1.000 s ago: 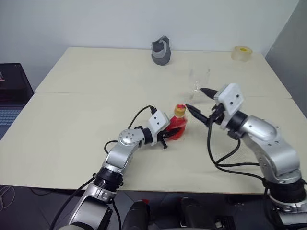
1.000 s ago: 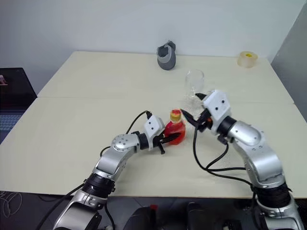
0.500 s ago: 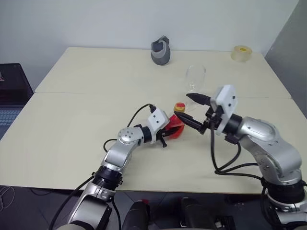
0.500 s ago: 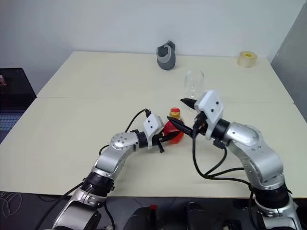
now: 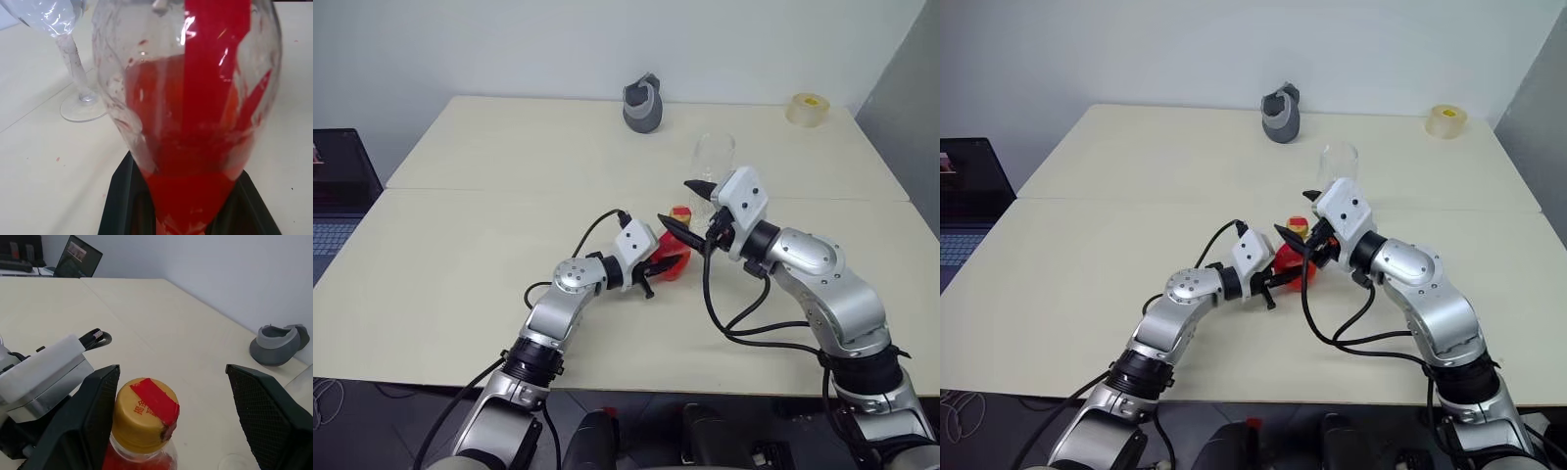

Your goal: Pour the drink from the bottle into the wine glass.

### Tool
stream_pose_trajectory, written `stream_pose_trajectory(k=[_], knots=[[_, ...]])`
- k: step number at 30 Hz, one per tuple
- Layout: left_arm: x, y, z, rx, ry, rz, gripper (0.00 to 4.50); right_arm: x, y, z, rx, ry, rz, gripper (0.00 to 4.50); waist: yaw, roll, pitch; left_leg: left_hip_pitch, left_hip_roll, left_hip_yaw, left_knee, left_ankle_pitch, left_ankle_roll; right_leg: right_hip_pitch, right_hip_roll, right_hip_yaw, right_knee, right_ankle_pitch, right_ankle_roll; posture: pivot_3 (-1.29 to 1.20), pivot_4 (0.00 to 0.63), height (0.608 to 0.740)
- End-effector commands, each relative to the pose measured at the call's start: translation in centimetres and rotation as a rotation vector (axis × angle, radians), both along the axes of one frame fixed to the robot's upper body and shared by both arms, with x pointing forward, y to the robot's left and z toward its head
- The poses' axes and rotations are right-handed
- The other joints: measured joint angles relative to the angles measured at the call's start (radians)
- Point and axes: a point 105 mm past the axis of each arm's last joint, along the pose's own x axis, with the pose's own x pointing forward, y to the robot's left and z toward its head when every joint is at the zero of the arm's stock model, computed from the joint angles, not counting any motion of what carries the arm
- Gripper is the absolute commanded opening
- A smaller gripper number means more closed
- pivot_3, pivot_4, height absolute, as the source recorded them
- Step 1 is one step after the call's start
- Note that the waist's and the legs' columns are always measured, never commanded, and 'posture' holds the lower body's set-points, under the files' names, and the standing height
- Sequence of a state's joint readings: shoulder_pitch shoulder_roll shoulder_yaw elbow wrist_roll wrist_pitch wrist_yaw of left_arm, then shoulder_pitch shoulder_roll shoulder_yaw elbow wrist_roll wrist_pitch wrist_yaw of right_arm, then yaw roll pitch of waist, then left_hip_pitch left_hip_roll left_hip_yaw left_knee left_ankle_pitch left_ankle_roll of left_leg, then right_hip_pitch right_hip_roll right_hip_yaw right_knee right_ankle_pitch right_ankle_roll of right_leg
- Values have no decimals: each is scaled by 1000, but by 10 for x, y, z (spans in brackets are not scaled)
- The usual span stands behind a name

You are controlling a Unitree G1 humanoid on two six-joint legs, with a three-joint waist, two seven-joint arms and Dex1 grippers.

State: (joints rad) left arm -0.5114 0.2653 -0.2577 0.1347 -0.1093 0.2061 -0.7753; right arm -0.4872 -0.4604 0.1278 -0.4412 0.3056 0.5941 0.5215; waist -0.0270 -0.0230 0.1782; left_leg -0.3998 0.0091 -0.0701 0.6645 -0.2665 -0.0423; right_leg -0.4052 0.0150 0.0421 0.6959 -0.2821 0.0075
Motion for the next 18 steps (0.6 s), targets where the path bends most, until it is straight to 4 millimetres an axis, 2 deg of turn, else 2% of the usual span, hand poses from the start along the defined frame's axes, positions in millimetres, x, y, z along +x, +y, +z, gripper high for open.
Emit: stream_pose_trajectory(k=[1, 5, 7, 12, 18], knots=[[1, 0, 18, -31, -67, -8, 693, -8, -33, 8, 14, -1, -30, 3678, 2, 0, 0, 0, 0, 0, 0, 0, 0, 0, 0, 0, 0, 0, 0, 0, 150, 740], [1, 0, 17, -31, -65, -8, 693, -17, -44, 8, 24, 37, -1, 3678, 1, 0, 0, 0, -1, 1, 0, 0, 0, 0, 0, 1, 0, 0, 0, 0, 150, 740], [1, 1, 17, -30, -64, -8, 693, -25, -42, 7, 14, 56, 47, 3678, -2, 0, 0, 1, 0, 1, 0, 0, 0, 0, 0, 1, 0, 0, 0, 0, 150, 740], [1, 0, 16, -29, -65, -9, 693, -37, -21, 8, 10, 61, 135, 3678, -5, 0, 0, 1, 1, 1, -1, 0, 0, 0, 1, 1, 1, 0, 0, 0, 150, 740], [1, -2, 17, -32, -65, -10, 692, -23, 7, 18, 30, -41, 86, 3678, -3, 0, 0, 1, 1, 0, 0, 0, 0, 0, 1, 0, 0, 0, 0, 0, 150, 740]])
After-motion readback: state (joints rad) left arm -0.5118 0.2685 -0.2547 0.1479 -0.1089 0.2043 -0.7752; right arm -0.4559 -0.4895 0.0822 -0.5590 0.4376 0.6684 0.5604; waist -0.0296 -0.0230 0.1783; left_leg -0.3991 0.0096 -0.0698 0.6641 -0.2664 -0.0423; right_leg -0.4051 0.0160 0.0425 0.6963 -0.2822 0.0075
